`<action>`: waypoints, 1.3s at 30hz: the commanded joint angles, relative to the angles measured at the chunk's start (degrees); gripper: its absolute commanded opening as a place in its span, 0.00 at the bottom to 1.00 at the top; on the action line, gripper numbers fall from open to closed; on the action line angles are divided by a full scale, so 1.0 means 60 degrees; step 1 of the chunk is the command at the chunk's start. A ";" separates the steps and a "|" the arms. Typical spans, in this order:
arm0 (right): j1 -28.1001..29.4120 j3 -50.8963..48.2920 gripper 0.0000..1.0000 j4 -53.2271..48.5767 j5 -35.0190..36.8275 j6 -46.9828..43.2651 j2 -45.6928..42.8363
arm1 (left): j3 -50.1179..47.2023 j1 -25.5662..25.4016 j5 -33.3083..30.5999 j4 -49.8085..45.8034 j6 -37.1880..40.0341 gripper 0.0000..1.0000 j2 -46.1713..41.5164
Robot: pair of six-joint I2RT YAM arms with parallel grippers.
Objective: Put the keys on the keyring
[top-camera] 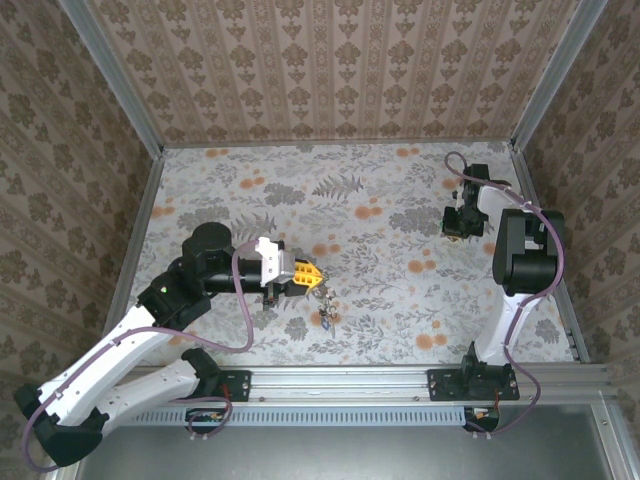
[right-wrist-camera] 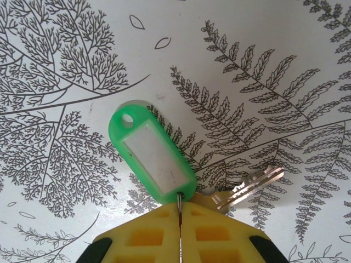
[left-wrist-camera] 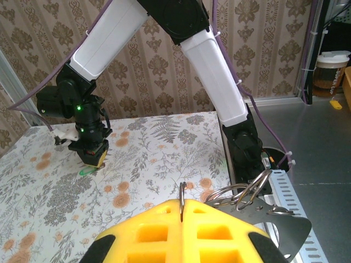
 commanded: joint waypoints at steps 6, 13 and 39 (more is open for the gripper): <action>0.0172 0.0001 0.00 -0.0034 -0.0022 0.0124 -0.0611 | 0.0331 -0.0110 0.0039 0.0215 0.0201 0.00 -0.0124; 0.0768 -0.1119 0.00 0.0776 -0.0980 0.0255 -0.2949 | 0.0409 -0.0122 0.0037 0.0112 0.0212 0.00 0.0034; 0.6562 -0.3383 0.00 0.7326 -0.7901 0.0398 -0.8917 | 0.1948 -0.0066 -0.0405 -0.2583 0.1609 0.00 0.1029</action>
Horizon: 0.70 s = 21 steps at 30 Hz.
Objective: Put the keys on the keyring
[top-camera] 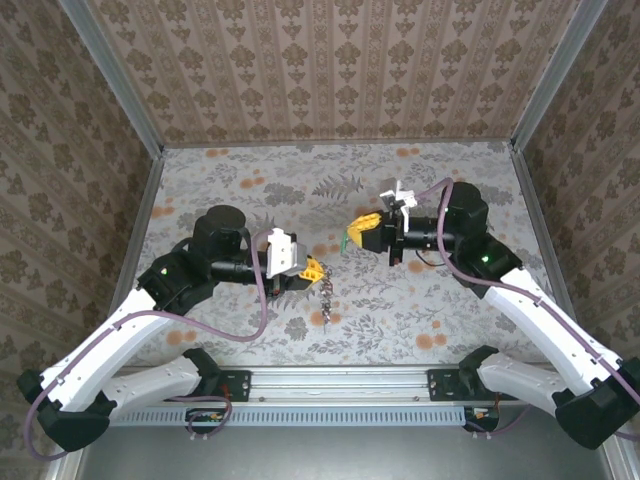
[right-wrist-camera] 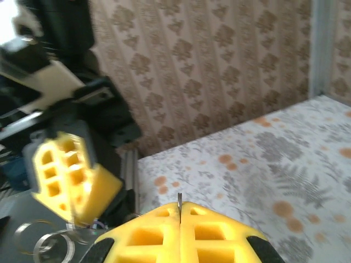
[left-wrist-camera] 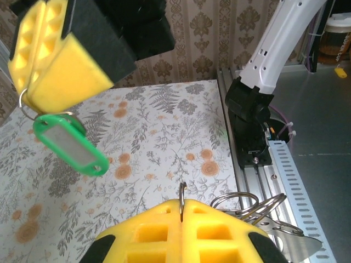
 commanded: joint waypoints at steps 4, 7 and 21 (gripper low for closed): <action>0.0755 -0.0227 0.00 0.0558 -0.0763 -0.0634 -0.0173 | 0.0138 -0.0018 0.0180 -0.0098 0.0459 0.00 -0.0177; 0.0902 -0.0279 0.00 0.0347 -0.1003 -0.1159 -0.0143 | 0.0178 -0.0008 0.0152 -0.0193 0.0565 0.00 -0.0251; 0.1278 -0.0328 0.00 -0.0276 -0.0692 -0.2083 -0.0129 | -0.0054 -0.0008 -0.0029 -0.0329 0.1113 0.00 -0.0468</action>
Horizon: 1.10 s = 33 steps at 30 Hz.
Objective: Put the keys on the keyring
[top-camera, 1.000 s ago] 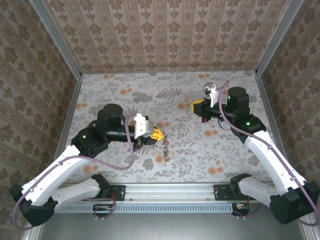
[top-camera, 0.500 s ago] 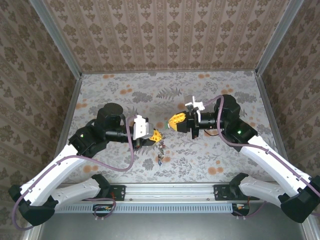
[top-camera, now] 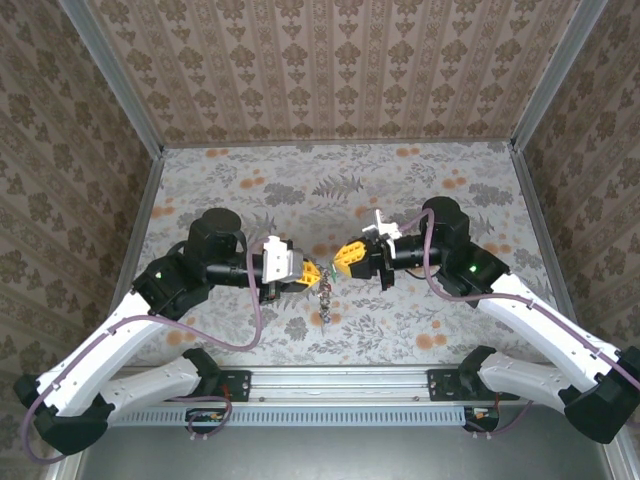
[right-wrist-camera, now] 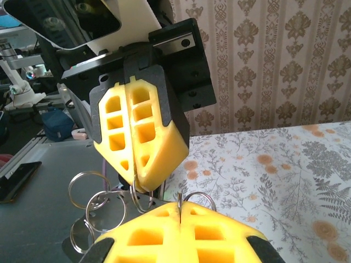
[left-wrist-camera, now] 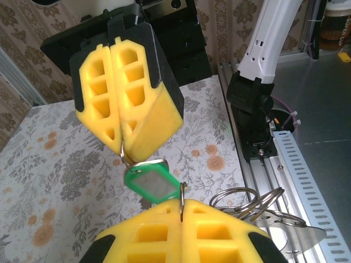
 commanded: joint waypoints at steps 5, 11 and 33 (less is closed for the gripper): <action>0.0293 0.0240 0.00 -0.0217 -0.0147 -0.0359 -0.0090 | -0.0018 0.0062 0.0066 -0.0070 0.0287 0.00 -0.0110; 0.0927 0.0034 0.00 -0.0336 0.1135 -0.0588 -0.0470 | -0.0119 0.0265 0.0247 0.0151 0.0144 0.00 -0.0089; 0.1550 -0.0536 0.00 0.0493 0.2555 -0.0824 -0.0787 | -0.0161 0.0504 0.0780 0.0358 -0.0054 0.00 -0.0100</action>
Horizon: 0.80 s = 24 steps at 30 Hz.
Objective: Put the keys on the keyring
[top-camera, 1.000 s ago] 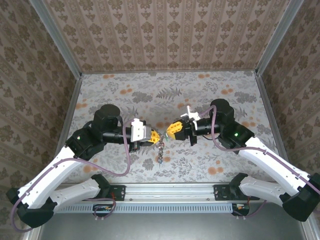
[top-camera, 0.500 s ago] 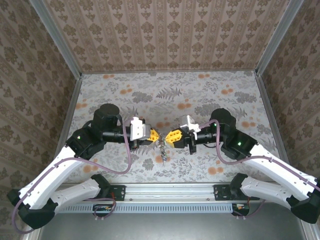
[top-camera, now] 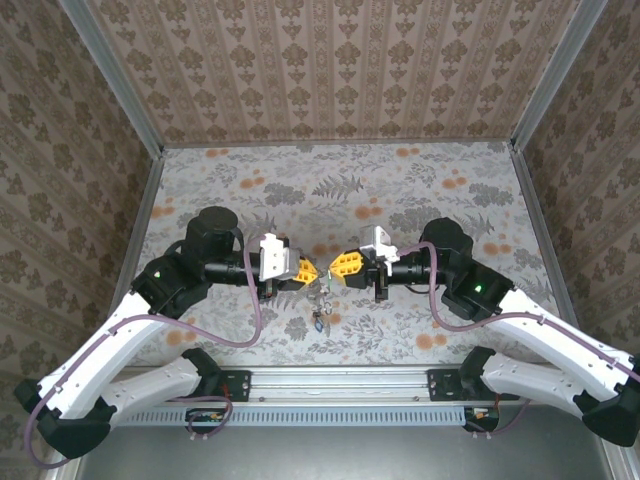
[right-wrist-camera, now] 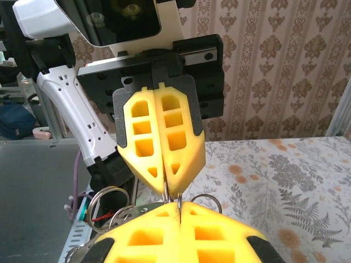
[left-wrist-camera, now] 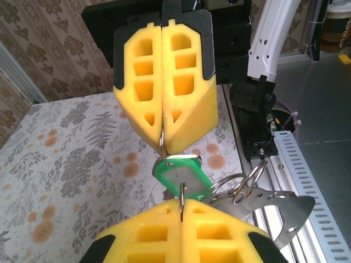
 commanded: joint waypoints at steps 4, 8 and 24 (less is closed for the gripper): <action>0.0246 0.0134 0.00 -0.0029 -0.0034 -0.0322 0.0163 | -0.0039 0.0059 0.0347 0.0348 -0.0110 0.00 -0.0093; 0.0282 0.0202 0.00 -0.0086 0.0024 -0.0428 0.0236 | -0.0034 0.0061 0.0330 0.0349 -0.0110 0.00 -0.0110; 0.0300 0.0149 0.00 -0.0183 0.0083 -0.0447 -0.0141 | -0.0010 0.0060 0.0274 0.0331 -0.0125 0.00 -0.0099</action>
